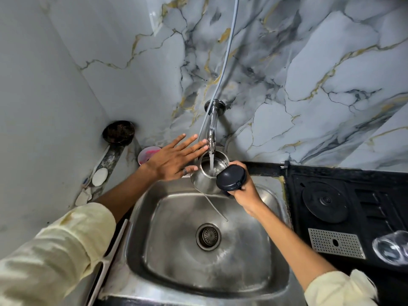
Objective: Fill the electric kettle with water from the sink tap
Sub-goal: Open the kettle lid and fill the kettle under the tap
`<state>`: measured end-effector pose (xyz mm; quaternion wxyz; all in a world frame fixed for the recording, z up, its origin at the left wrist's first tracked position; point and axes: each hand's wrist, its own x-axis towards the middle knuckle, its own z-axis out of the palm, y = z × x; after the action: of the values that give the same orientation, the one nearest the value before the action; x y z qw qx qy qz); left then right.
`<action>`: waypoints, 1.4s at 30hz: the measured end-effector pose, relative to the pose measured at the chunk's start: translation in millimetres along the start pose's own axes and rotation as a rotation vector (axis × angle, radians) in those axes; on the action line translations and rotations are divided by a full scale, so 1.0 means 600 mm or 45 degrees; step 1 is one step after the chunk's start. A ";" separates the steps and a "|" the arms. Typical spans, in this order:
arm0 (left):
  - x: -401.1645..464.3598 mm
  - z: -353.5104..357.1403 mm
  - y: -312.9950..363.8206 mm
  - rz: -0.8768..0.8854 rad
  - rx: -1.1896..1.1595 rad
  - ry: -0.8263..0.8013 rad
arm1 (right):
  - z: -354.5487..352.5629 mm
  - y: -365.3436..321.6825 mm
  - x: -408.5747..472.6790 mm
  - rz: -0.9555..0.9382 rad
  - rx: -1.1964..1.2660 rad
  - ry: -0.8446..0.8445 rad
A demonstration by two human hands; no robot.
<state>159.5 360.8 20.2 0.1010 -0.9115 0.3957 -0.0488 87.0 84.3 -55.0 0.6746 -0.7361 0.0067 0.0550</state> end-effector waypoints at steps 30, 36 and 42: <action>0.004 0.035 0.002 0.007 -0.167 0.112 | 0.005 -0.003 -0.004 -0.002 0.058 -0.010; 0.057 -0.001 0.042 -0.568 -1.135 0.255 | 0.008 -0.022 -0.003 0.046 0.075 -0.015; 0.101 -0.012 0.052 -0.878 -1.676 0.384 | 0.012 -0.030 0.010 0.065 0.078 -0.009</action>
<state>177.7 294.7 21.0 -0.5401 -0.8392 0.0451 0.0445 93.9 93.5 -38.3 0.6951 -0.7146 0.0248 0.0745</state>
